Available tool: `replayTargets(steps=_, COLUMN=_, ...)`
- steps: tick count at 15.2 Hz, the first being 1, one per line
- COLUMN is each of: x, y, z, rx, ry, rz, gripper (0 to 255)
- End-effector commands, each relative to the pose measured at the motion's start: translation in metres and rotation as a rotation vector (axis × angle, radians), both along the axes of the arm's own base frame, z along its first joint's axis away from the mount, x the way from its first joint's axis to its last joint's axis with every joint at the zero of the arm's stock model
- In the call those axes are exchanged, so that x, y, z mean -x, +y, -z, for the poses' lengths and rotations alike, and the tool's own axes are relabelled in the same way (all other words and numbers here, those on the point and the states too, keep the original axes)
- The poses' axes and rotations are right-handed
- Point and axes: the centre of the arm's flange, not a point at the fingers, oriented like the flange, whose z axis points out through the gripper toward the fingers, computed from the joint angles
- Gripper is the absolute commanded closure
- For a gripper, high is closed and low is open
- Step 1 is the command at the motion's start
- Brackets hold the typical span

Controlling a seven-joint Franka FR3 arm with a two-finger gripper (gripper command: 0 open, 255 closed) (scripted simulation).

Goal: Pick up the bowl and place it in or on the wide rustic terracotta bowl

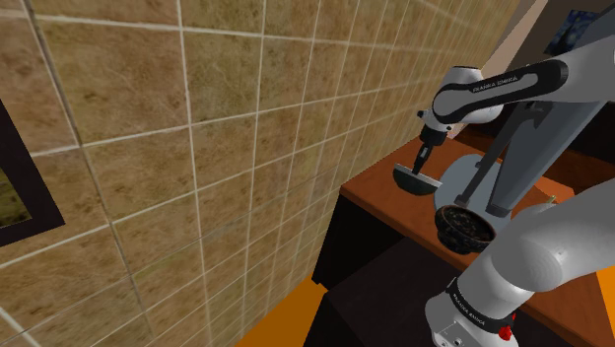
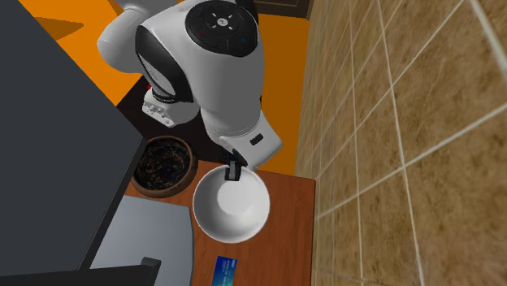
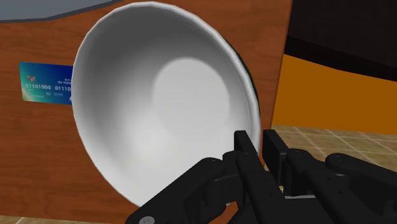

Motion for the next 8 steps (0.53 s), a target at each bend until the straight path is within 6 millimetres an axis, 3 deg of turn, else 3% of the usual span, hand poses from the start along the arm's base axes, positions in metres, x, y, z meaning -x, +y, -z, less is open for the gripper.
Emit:
replayTargets(steps=1, x=-0.001, y=-0.001, z=-0.012, rx=0.0, ry=0.0, rz=0.0, gripper=255)
replayTargets(steps=8, x=-0.001, y=-0.001, z=-0.049, rx=0.0, ry=0.0, rz=0.0, gripper=255)
